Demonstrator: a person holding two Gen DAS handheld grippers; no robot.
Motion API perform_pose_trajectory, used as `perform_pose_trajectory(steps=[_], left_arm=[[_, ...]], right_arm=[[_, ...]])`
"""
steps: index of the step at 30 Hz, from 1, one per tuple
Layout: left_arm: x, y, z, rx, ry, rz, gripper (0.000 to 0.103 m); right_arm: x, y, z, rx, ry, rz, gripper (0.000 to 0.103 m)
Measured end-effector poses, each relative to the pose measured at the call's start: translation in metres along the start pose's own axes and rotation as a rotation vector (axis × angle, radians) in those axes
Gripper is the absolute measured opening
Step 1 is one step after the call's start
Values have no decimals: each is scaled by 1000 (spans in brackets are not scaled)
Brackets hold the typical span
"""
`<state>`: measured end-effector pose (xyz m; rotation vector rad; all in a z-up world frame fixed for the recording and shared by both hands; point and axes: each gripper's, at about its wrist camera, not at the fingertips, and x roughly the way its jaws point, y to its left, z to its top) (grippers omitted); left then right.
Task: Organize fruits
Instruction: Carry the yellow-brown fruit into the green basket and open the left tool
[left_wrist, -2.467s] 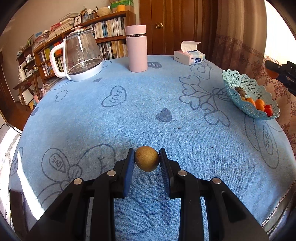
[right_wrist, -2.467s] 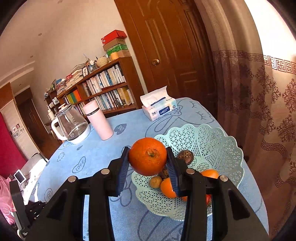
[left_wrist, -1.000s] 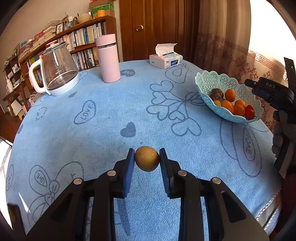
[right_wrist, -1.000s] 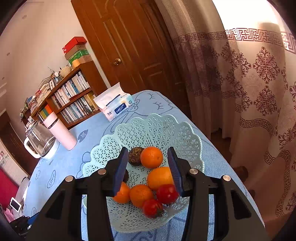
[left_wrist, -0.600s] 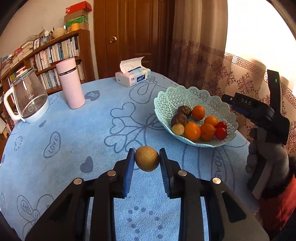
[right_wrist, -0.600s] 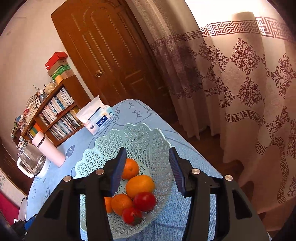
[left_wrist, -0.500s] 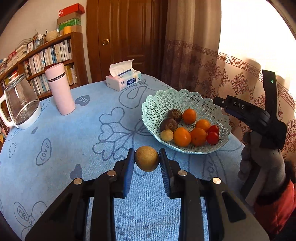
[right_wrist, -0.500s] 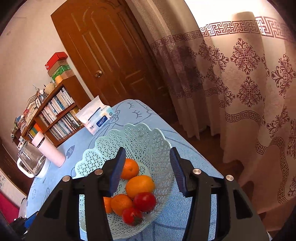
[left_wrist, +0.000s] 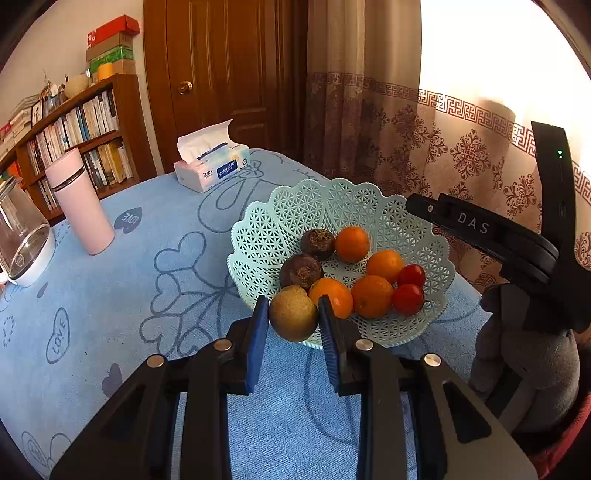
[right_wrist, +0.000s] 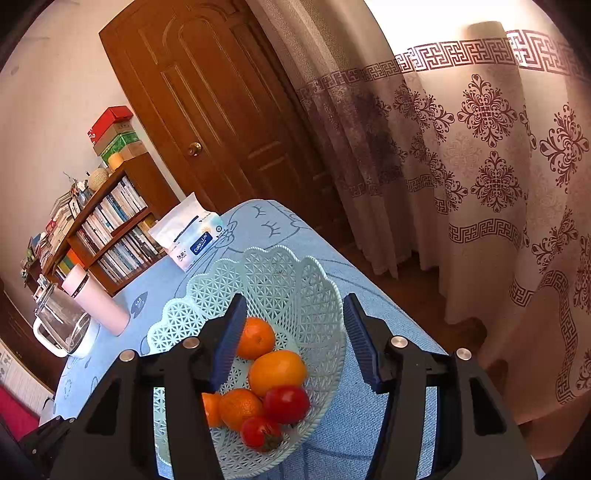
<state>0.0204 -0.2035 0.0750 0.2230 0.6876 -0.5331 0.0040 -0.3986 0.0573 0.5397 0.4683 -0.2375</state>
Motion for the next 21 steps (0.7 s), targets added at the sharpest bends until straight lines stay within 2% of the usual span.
perform_pose_trajectory(steps=[2,12,15,21], left_arm=[[1,-1,0,5,-3,8,28],[5,-3,1,20,-12,28,28],[7,-4,2,22,-13,27,28],[15,-6,2,28,-4,17,28]], right_arm=[[-1,0,0,5,-7,-2,65],[-1,0,-1,8,-6,-1,65],[-2,-1,-1,22,-9,-1,75],[-1,-1,-1,23,-7,0,75]])
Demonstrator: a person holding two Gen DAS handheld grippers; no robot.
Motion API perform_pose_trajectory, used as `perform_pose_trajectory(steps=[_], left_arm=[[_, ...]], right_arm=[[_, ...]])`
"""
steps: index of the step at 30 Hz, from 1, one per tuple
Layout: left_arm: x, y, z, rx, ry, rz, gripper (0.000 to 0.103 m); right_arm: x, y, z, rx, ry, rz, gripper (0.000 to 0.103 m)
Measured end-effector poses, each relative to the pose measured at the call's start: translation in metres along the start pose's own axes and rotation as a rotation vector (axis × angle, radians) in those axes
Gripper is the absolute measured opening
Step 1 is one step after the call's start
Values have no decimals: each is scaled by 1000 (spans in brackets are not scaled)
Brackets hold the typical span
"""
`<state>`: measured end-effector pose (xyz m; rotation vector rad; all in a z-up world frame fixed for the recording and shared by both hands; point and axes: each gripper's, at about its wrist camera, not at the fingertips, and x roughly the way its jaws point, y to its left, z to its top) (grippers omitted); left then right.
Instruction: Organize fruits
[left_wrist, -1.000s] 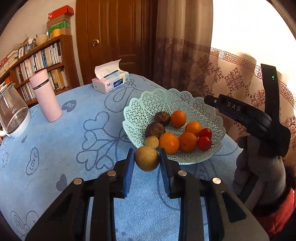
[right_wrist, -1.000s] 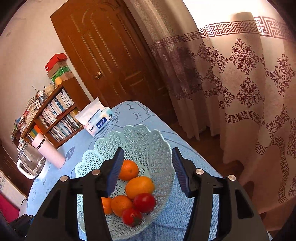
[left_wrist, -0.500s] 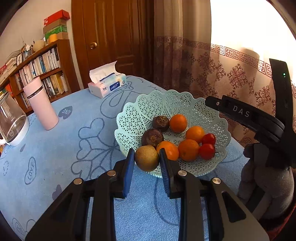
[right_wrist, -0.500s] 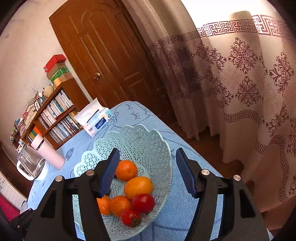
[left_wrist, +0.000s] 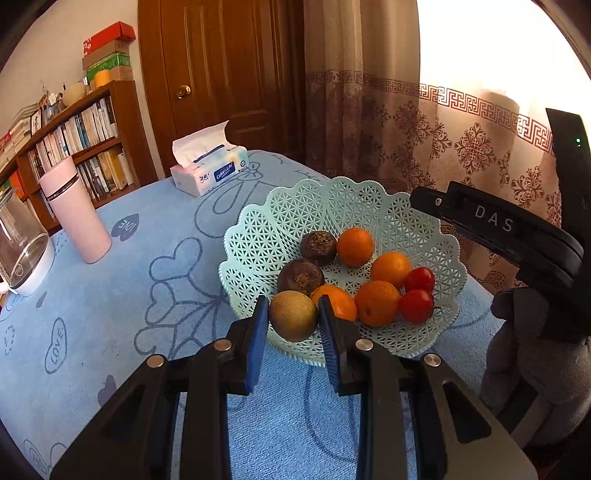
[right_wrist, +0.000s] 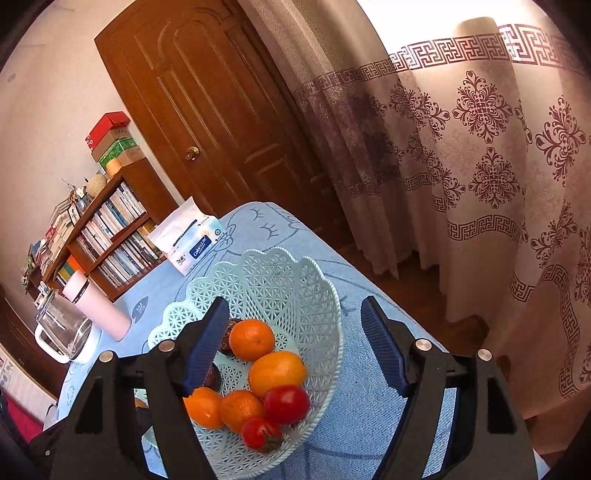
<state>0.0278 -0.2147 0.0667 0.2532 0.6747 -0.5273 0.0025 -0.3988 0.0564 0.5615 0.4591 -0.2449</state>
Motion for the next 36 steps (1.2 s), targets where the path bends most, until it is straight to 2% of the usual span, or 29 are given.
perform_pose_trajectory(steps=[1,2,3,4,5,6,9,11,13,23,33,34,36], left_arm=[[1,-1,0,3,2,-6,29],[2,-1,-1,5,7,-7,35],[3,-1,-1,4,11,-4,44],[3,0,-1,-2,1,4,66],[1,0,-2,-5,-20,16,74],[0,0,-2,-1,-30,23,74],[0,1,-3,2,-22,23,75],[-1,2,-3,-1,-27,30,85],[-3,2,-4,1,-34,52,90],[-6,6,-11,34,-45,166,91],[-19,16,-13,15,-91,244,91],[-19,17,-13,9,-90,255,95],[-20,20,-13,2,-96,281,98]], right_arm=[[0,0,0,-1,0,0,75],[0,0,0,-2,0,0,75],[0,0,0,-1,0,1,76],[0,0,0,2,-1,0,78],[0,0,0,5,-3,-1,80],[-1,-1,0,11,-6,-2,84],[-2,-4,1,27,-13,-8,86],[-3,-6,2,36,-14,-9,91],[-5,-9,3,51,-16,-6,96],[-17,-16,4,76,-40,-28,99],[-38,1,-22,-123,-42,-34,100],[-41,1,-25,-135,-40,-31,100],[-45,1,-29,-148,-36,-20,100]])
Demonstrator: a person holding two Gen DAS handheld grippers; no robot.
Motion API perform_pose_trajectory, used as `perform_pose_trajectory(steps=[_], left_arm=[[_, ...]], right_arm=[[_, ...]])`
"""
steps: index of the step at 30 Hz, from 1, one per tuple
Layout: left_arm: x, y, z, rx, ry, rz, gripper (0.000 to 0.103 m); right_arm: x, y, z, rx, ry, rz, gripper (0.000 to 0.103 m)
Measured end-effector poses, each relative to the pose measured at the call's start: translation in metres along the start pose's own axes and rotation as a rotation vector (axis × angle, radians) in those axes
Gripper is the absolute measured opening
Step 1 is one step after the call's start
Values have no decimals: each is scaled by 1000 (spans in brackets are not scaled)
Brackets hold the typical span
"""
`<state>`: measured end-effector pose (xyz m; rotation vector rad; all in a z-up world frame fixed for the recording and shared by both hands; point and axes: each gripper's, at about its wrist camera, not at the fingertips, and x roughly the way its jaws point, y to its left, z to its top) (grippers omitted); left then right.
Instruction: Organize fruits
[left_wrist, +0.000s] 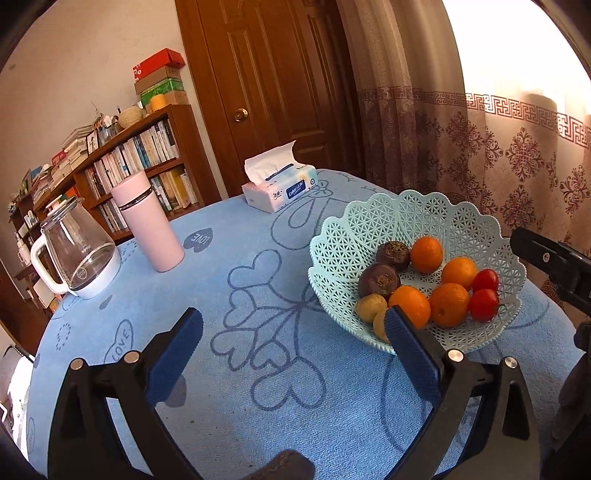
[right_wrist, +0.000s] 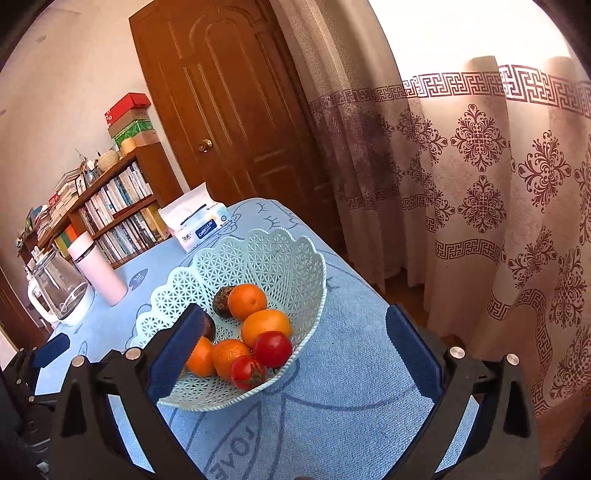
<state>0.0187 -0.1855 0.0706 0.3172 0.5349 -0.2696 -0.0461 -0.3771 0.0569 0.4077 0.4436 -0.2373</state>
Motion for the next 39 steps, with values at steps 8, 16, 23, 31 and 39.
perform_pose_trajectory(steps=[8,16,23,31,39], left_arm=[[2,2,-4,12,-8,83,98],[2,6,-8,1,-21,128,98],[0,9,-8,-3,-38,144,98],[-1,6,-9,15,-47,158,98],[0,8,-10,9,-48,168,98]], right_arm=[[-1,17,-8,-83,24,15,100],[-2,33,-13,-166,20,-29,100],[-2,49,-19,-265,14,-48,100],[1,47,-19,-259,26,-61,100],[3,50,-20,-274,34,-63,100]])
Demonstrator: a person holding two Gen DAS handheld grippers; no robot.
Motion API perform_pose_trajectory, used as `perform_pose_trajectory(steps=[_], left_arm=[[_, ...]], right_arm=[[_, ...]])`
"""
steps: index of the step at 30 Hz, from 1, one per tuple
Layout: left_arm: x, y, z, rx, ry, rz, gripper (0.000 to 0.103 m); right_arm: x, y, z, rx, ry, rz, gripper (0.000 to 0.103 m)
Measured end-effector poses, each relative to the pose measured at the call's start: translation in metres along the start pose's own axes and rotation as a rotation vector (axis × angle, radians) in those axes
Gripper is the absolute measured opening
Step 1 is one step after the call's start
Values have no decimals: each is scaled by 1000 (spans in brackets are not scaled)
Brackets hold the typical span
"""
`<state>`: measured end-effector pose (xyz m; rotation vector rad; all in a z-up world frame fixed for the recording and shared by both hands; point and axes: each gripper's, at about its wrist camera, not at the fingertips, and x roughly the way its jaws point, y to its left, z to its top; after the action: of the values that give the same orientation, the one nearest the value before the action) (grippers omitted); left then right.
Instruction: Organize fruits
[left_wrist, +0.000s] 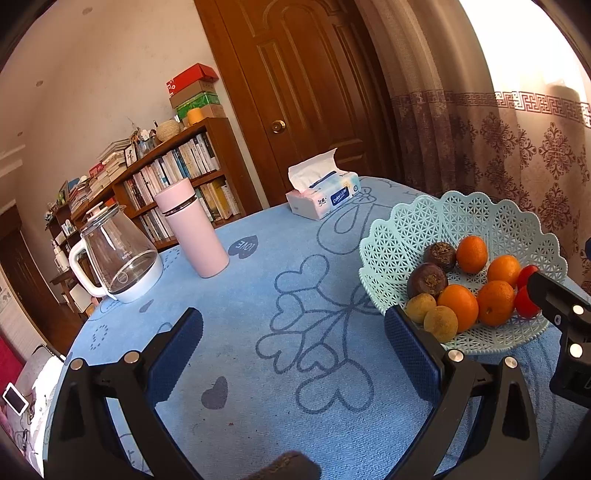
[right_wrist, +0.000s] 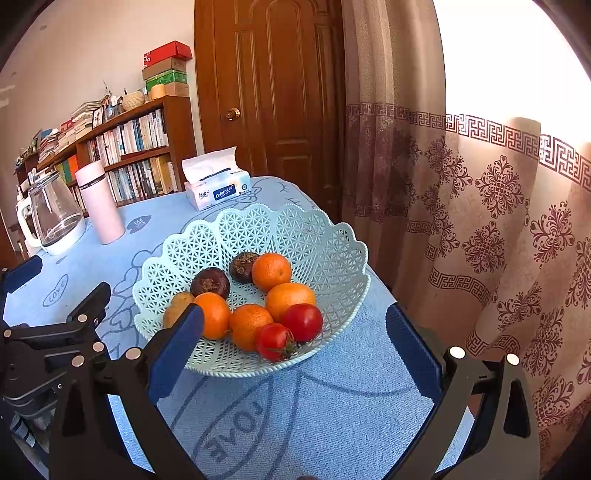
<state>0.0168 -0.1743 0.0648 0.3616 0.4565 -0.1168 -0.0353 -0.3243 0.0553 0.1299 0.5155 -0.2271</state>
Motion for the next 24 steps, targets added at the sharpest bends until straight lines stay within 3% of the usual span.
perform_pose_trajectory(steps=[24], left_arm=[[0,0,-1,7,2,9,98]], right_arm=[[2,0,0,-1,11,2,100]])
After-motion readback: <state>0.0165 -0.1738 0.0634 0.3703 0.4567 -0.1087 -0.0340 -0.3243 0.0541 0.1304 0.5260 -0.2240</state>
